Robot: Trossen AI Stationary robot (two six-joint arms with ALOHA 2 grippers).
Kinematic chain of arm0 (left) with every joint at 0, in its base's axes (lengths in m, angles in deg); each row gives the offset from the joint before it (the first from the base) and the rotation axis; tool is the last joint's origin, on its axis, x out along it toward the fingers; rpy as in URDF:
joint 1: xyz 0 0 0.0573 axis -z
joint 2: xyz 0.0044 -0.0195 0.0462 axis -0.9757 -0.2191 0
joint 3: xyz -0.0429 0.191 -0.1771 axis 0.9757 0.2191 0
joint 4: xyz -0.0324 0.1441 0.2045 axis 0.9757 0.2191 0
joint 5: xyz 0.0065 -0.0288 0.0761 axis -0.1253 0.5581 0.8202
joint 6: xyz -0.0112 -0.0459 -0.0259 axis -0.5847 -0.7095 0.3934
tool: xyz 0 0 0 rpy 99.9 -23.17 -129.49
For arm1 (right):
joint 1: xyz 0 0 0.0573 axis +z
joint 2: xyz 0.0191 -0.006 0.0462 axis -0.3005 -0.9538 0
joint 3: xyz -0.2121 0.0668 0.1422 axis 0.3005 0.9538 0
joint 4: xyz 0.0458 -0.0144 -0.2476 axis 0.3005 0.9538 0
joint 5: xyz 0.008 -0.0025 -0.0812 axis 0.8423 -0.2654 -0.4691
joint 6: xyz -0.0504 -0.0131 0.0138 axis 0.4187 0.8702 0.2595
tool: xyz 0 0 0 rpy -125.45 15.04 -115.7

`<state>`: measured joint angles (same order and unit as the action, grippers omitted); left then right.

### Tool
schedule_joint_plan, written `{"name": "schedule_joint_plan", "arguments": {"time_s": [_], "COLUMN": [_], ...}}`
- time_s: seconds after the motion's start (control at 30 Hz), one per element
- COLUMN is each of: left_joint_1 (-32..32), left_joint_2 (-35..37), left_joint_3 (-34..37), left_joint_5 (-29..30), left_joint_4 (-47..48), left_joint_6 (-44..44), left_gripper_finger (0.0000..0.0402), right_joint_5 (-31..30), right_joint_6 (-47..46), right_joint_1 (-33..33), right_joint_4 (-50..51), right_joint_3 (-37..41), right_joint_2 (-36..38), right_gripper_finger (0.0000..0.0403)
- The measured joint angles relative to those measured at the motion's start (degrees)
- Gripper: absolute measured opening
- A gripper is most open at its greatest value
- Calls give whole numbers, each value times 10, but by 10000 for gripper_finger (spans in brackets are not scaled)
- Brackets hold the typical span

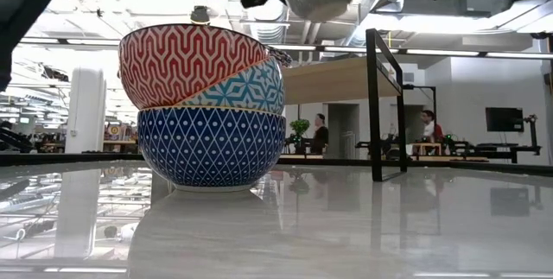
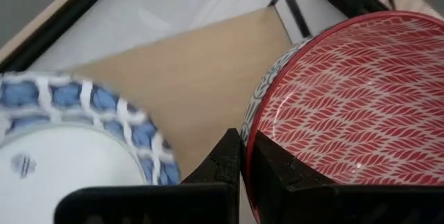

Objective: Place and stack bowls onto a shelf
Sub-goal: Put the red bowl to the right on the shelf

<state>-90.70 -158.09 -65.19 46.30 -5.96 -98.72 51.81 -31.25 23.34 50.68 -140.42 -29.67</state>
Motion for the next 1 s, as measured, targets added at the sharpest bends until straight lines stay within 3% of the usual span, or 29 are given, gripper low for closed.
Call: {"name": "schedule_joint_plan", "arguments": {"time_s": [0.47,1.0], "left_joint_1": [-16,-17], "left_joint_2": [-33,-33], "left_joint_3": [29,29], "left_joint_5": [-20,21], "left_joint_4": [-7,-8], "left_joint_6": [27,42], "left_gripper_finger": [0,0], "right_joint_5": [0,2], "right_joint_6": [0,26], "right_joint_1": [0,-6], "right_joint_4": [-1,-27], "right_joint_3": [0,0], "right_joint_2": [0,0], "right_gripper_finger": [131,131]}}
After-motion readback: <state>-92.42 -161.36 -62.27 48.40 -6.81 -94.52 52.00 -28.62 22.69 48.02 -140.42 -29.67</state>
